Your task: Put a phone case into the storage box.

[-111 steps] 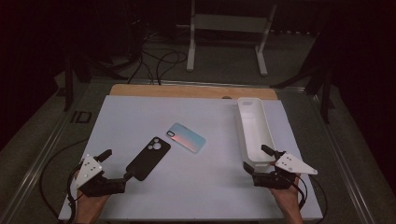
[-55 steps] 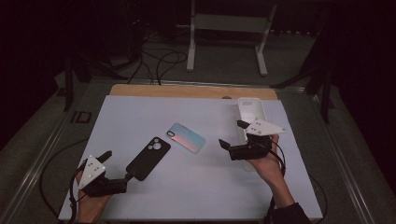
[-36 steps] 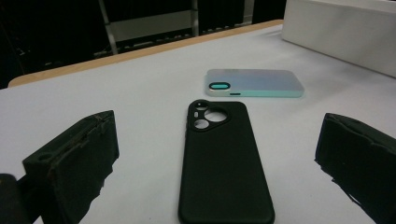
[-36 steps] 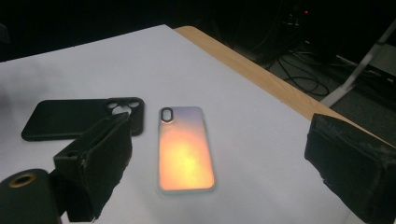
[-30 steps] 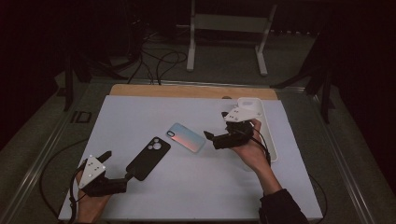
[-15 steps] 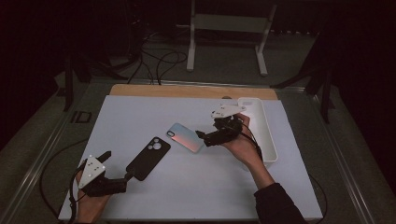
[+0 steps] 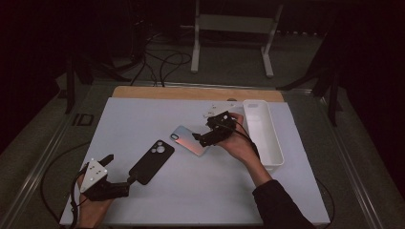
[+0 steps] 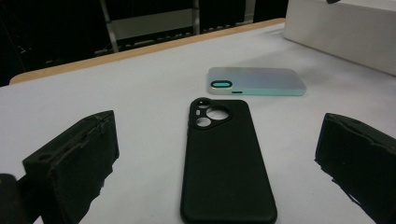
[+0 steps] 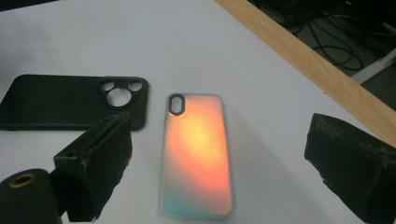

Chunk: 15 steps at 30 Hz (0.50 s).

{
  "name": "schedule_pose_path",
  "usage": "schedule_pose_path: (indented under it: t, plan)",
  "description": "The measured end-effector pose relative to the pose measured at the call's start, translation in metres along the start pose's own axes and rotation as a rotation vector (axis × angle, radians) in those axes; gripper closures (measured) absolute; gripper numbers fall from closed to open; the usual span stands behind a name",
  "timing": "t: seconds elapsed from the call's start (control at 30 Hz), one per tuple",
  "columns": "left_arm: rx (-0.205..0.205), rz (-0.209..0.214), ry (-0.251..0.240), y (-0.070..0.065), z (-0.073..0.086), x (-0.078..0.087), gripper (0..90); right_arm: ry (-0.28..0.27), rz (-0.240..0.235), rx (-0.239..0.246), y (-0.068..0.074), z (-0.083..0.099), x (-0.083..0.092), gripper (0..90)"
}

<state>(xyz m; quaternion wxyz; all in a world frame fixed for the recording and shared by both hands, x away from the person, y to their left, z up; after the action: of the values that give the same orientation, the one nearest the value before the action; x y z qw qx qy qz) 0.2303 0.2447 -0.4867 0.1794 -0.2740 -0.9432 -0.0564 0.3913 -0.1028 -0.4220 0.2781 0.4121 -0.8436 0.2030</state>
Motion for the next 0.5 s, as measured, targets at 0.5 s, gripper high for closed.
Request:
schedule_pose_path:
  t: [0.5]
  plan:
    - [-0.002, 0.0, 0.001, 0.001, 0.0, 0.0, 0.3, 0.08, -0.035, -0.002, -0.005, 0.001, -0.031, 7.3]
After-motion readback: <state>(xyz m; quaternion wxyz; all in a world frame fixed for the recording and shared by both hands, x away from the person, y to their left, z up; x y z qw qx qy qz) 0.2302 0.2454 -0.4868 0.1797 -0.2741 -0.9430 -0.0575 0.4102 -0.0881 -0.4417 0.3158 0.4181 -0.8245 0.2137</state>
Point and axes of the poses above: each handheld gripper's, and its own axes: x roughly backward along the jaws, z roughly out of its underside, y roughly to its left, the point moved 1 cm from there along -x, roughly forward along the jaws, and after that the axes turned 1 degree about z, right-handed, at the moved point
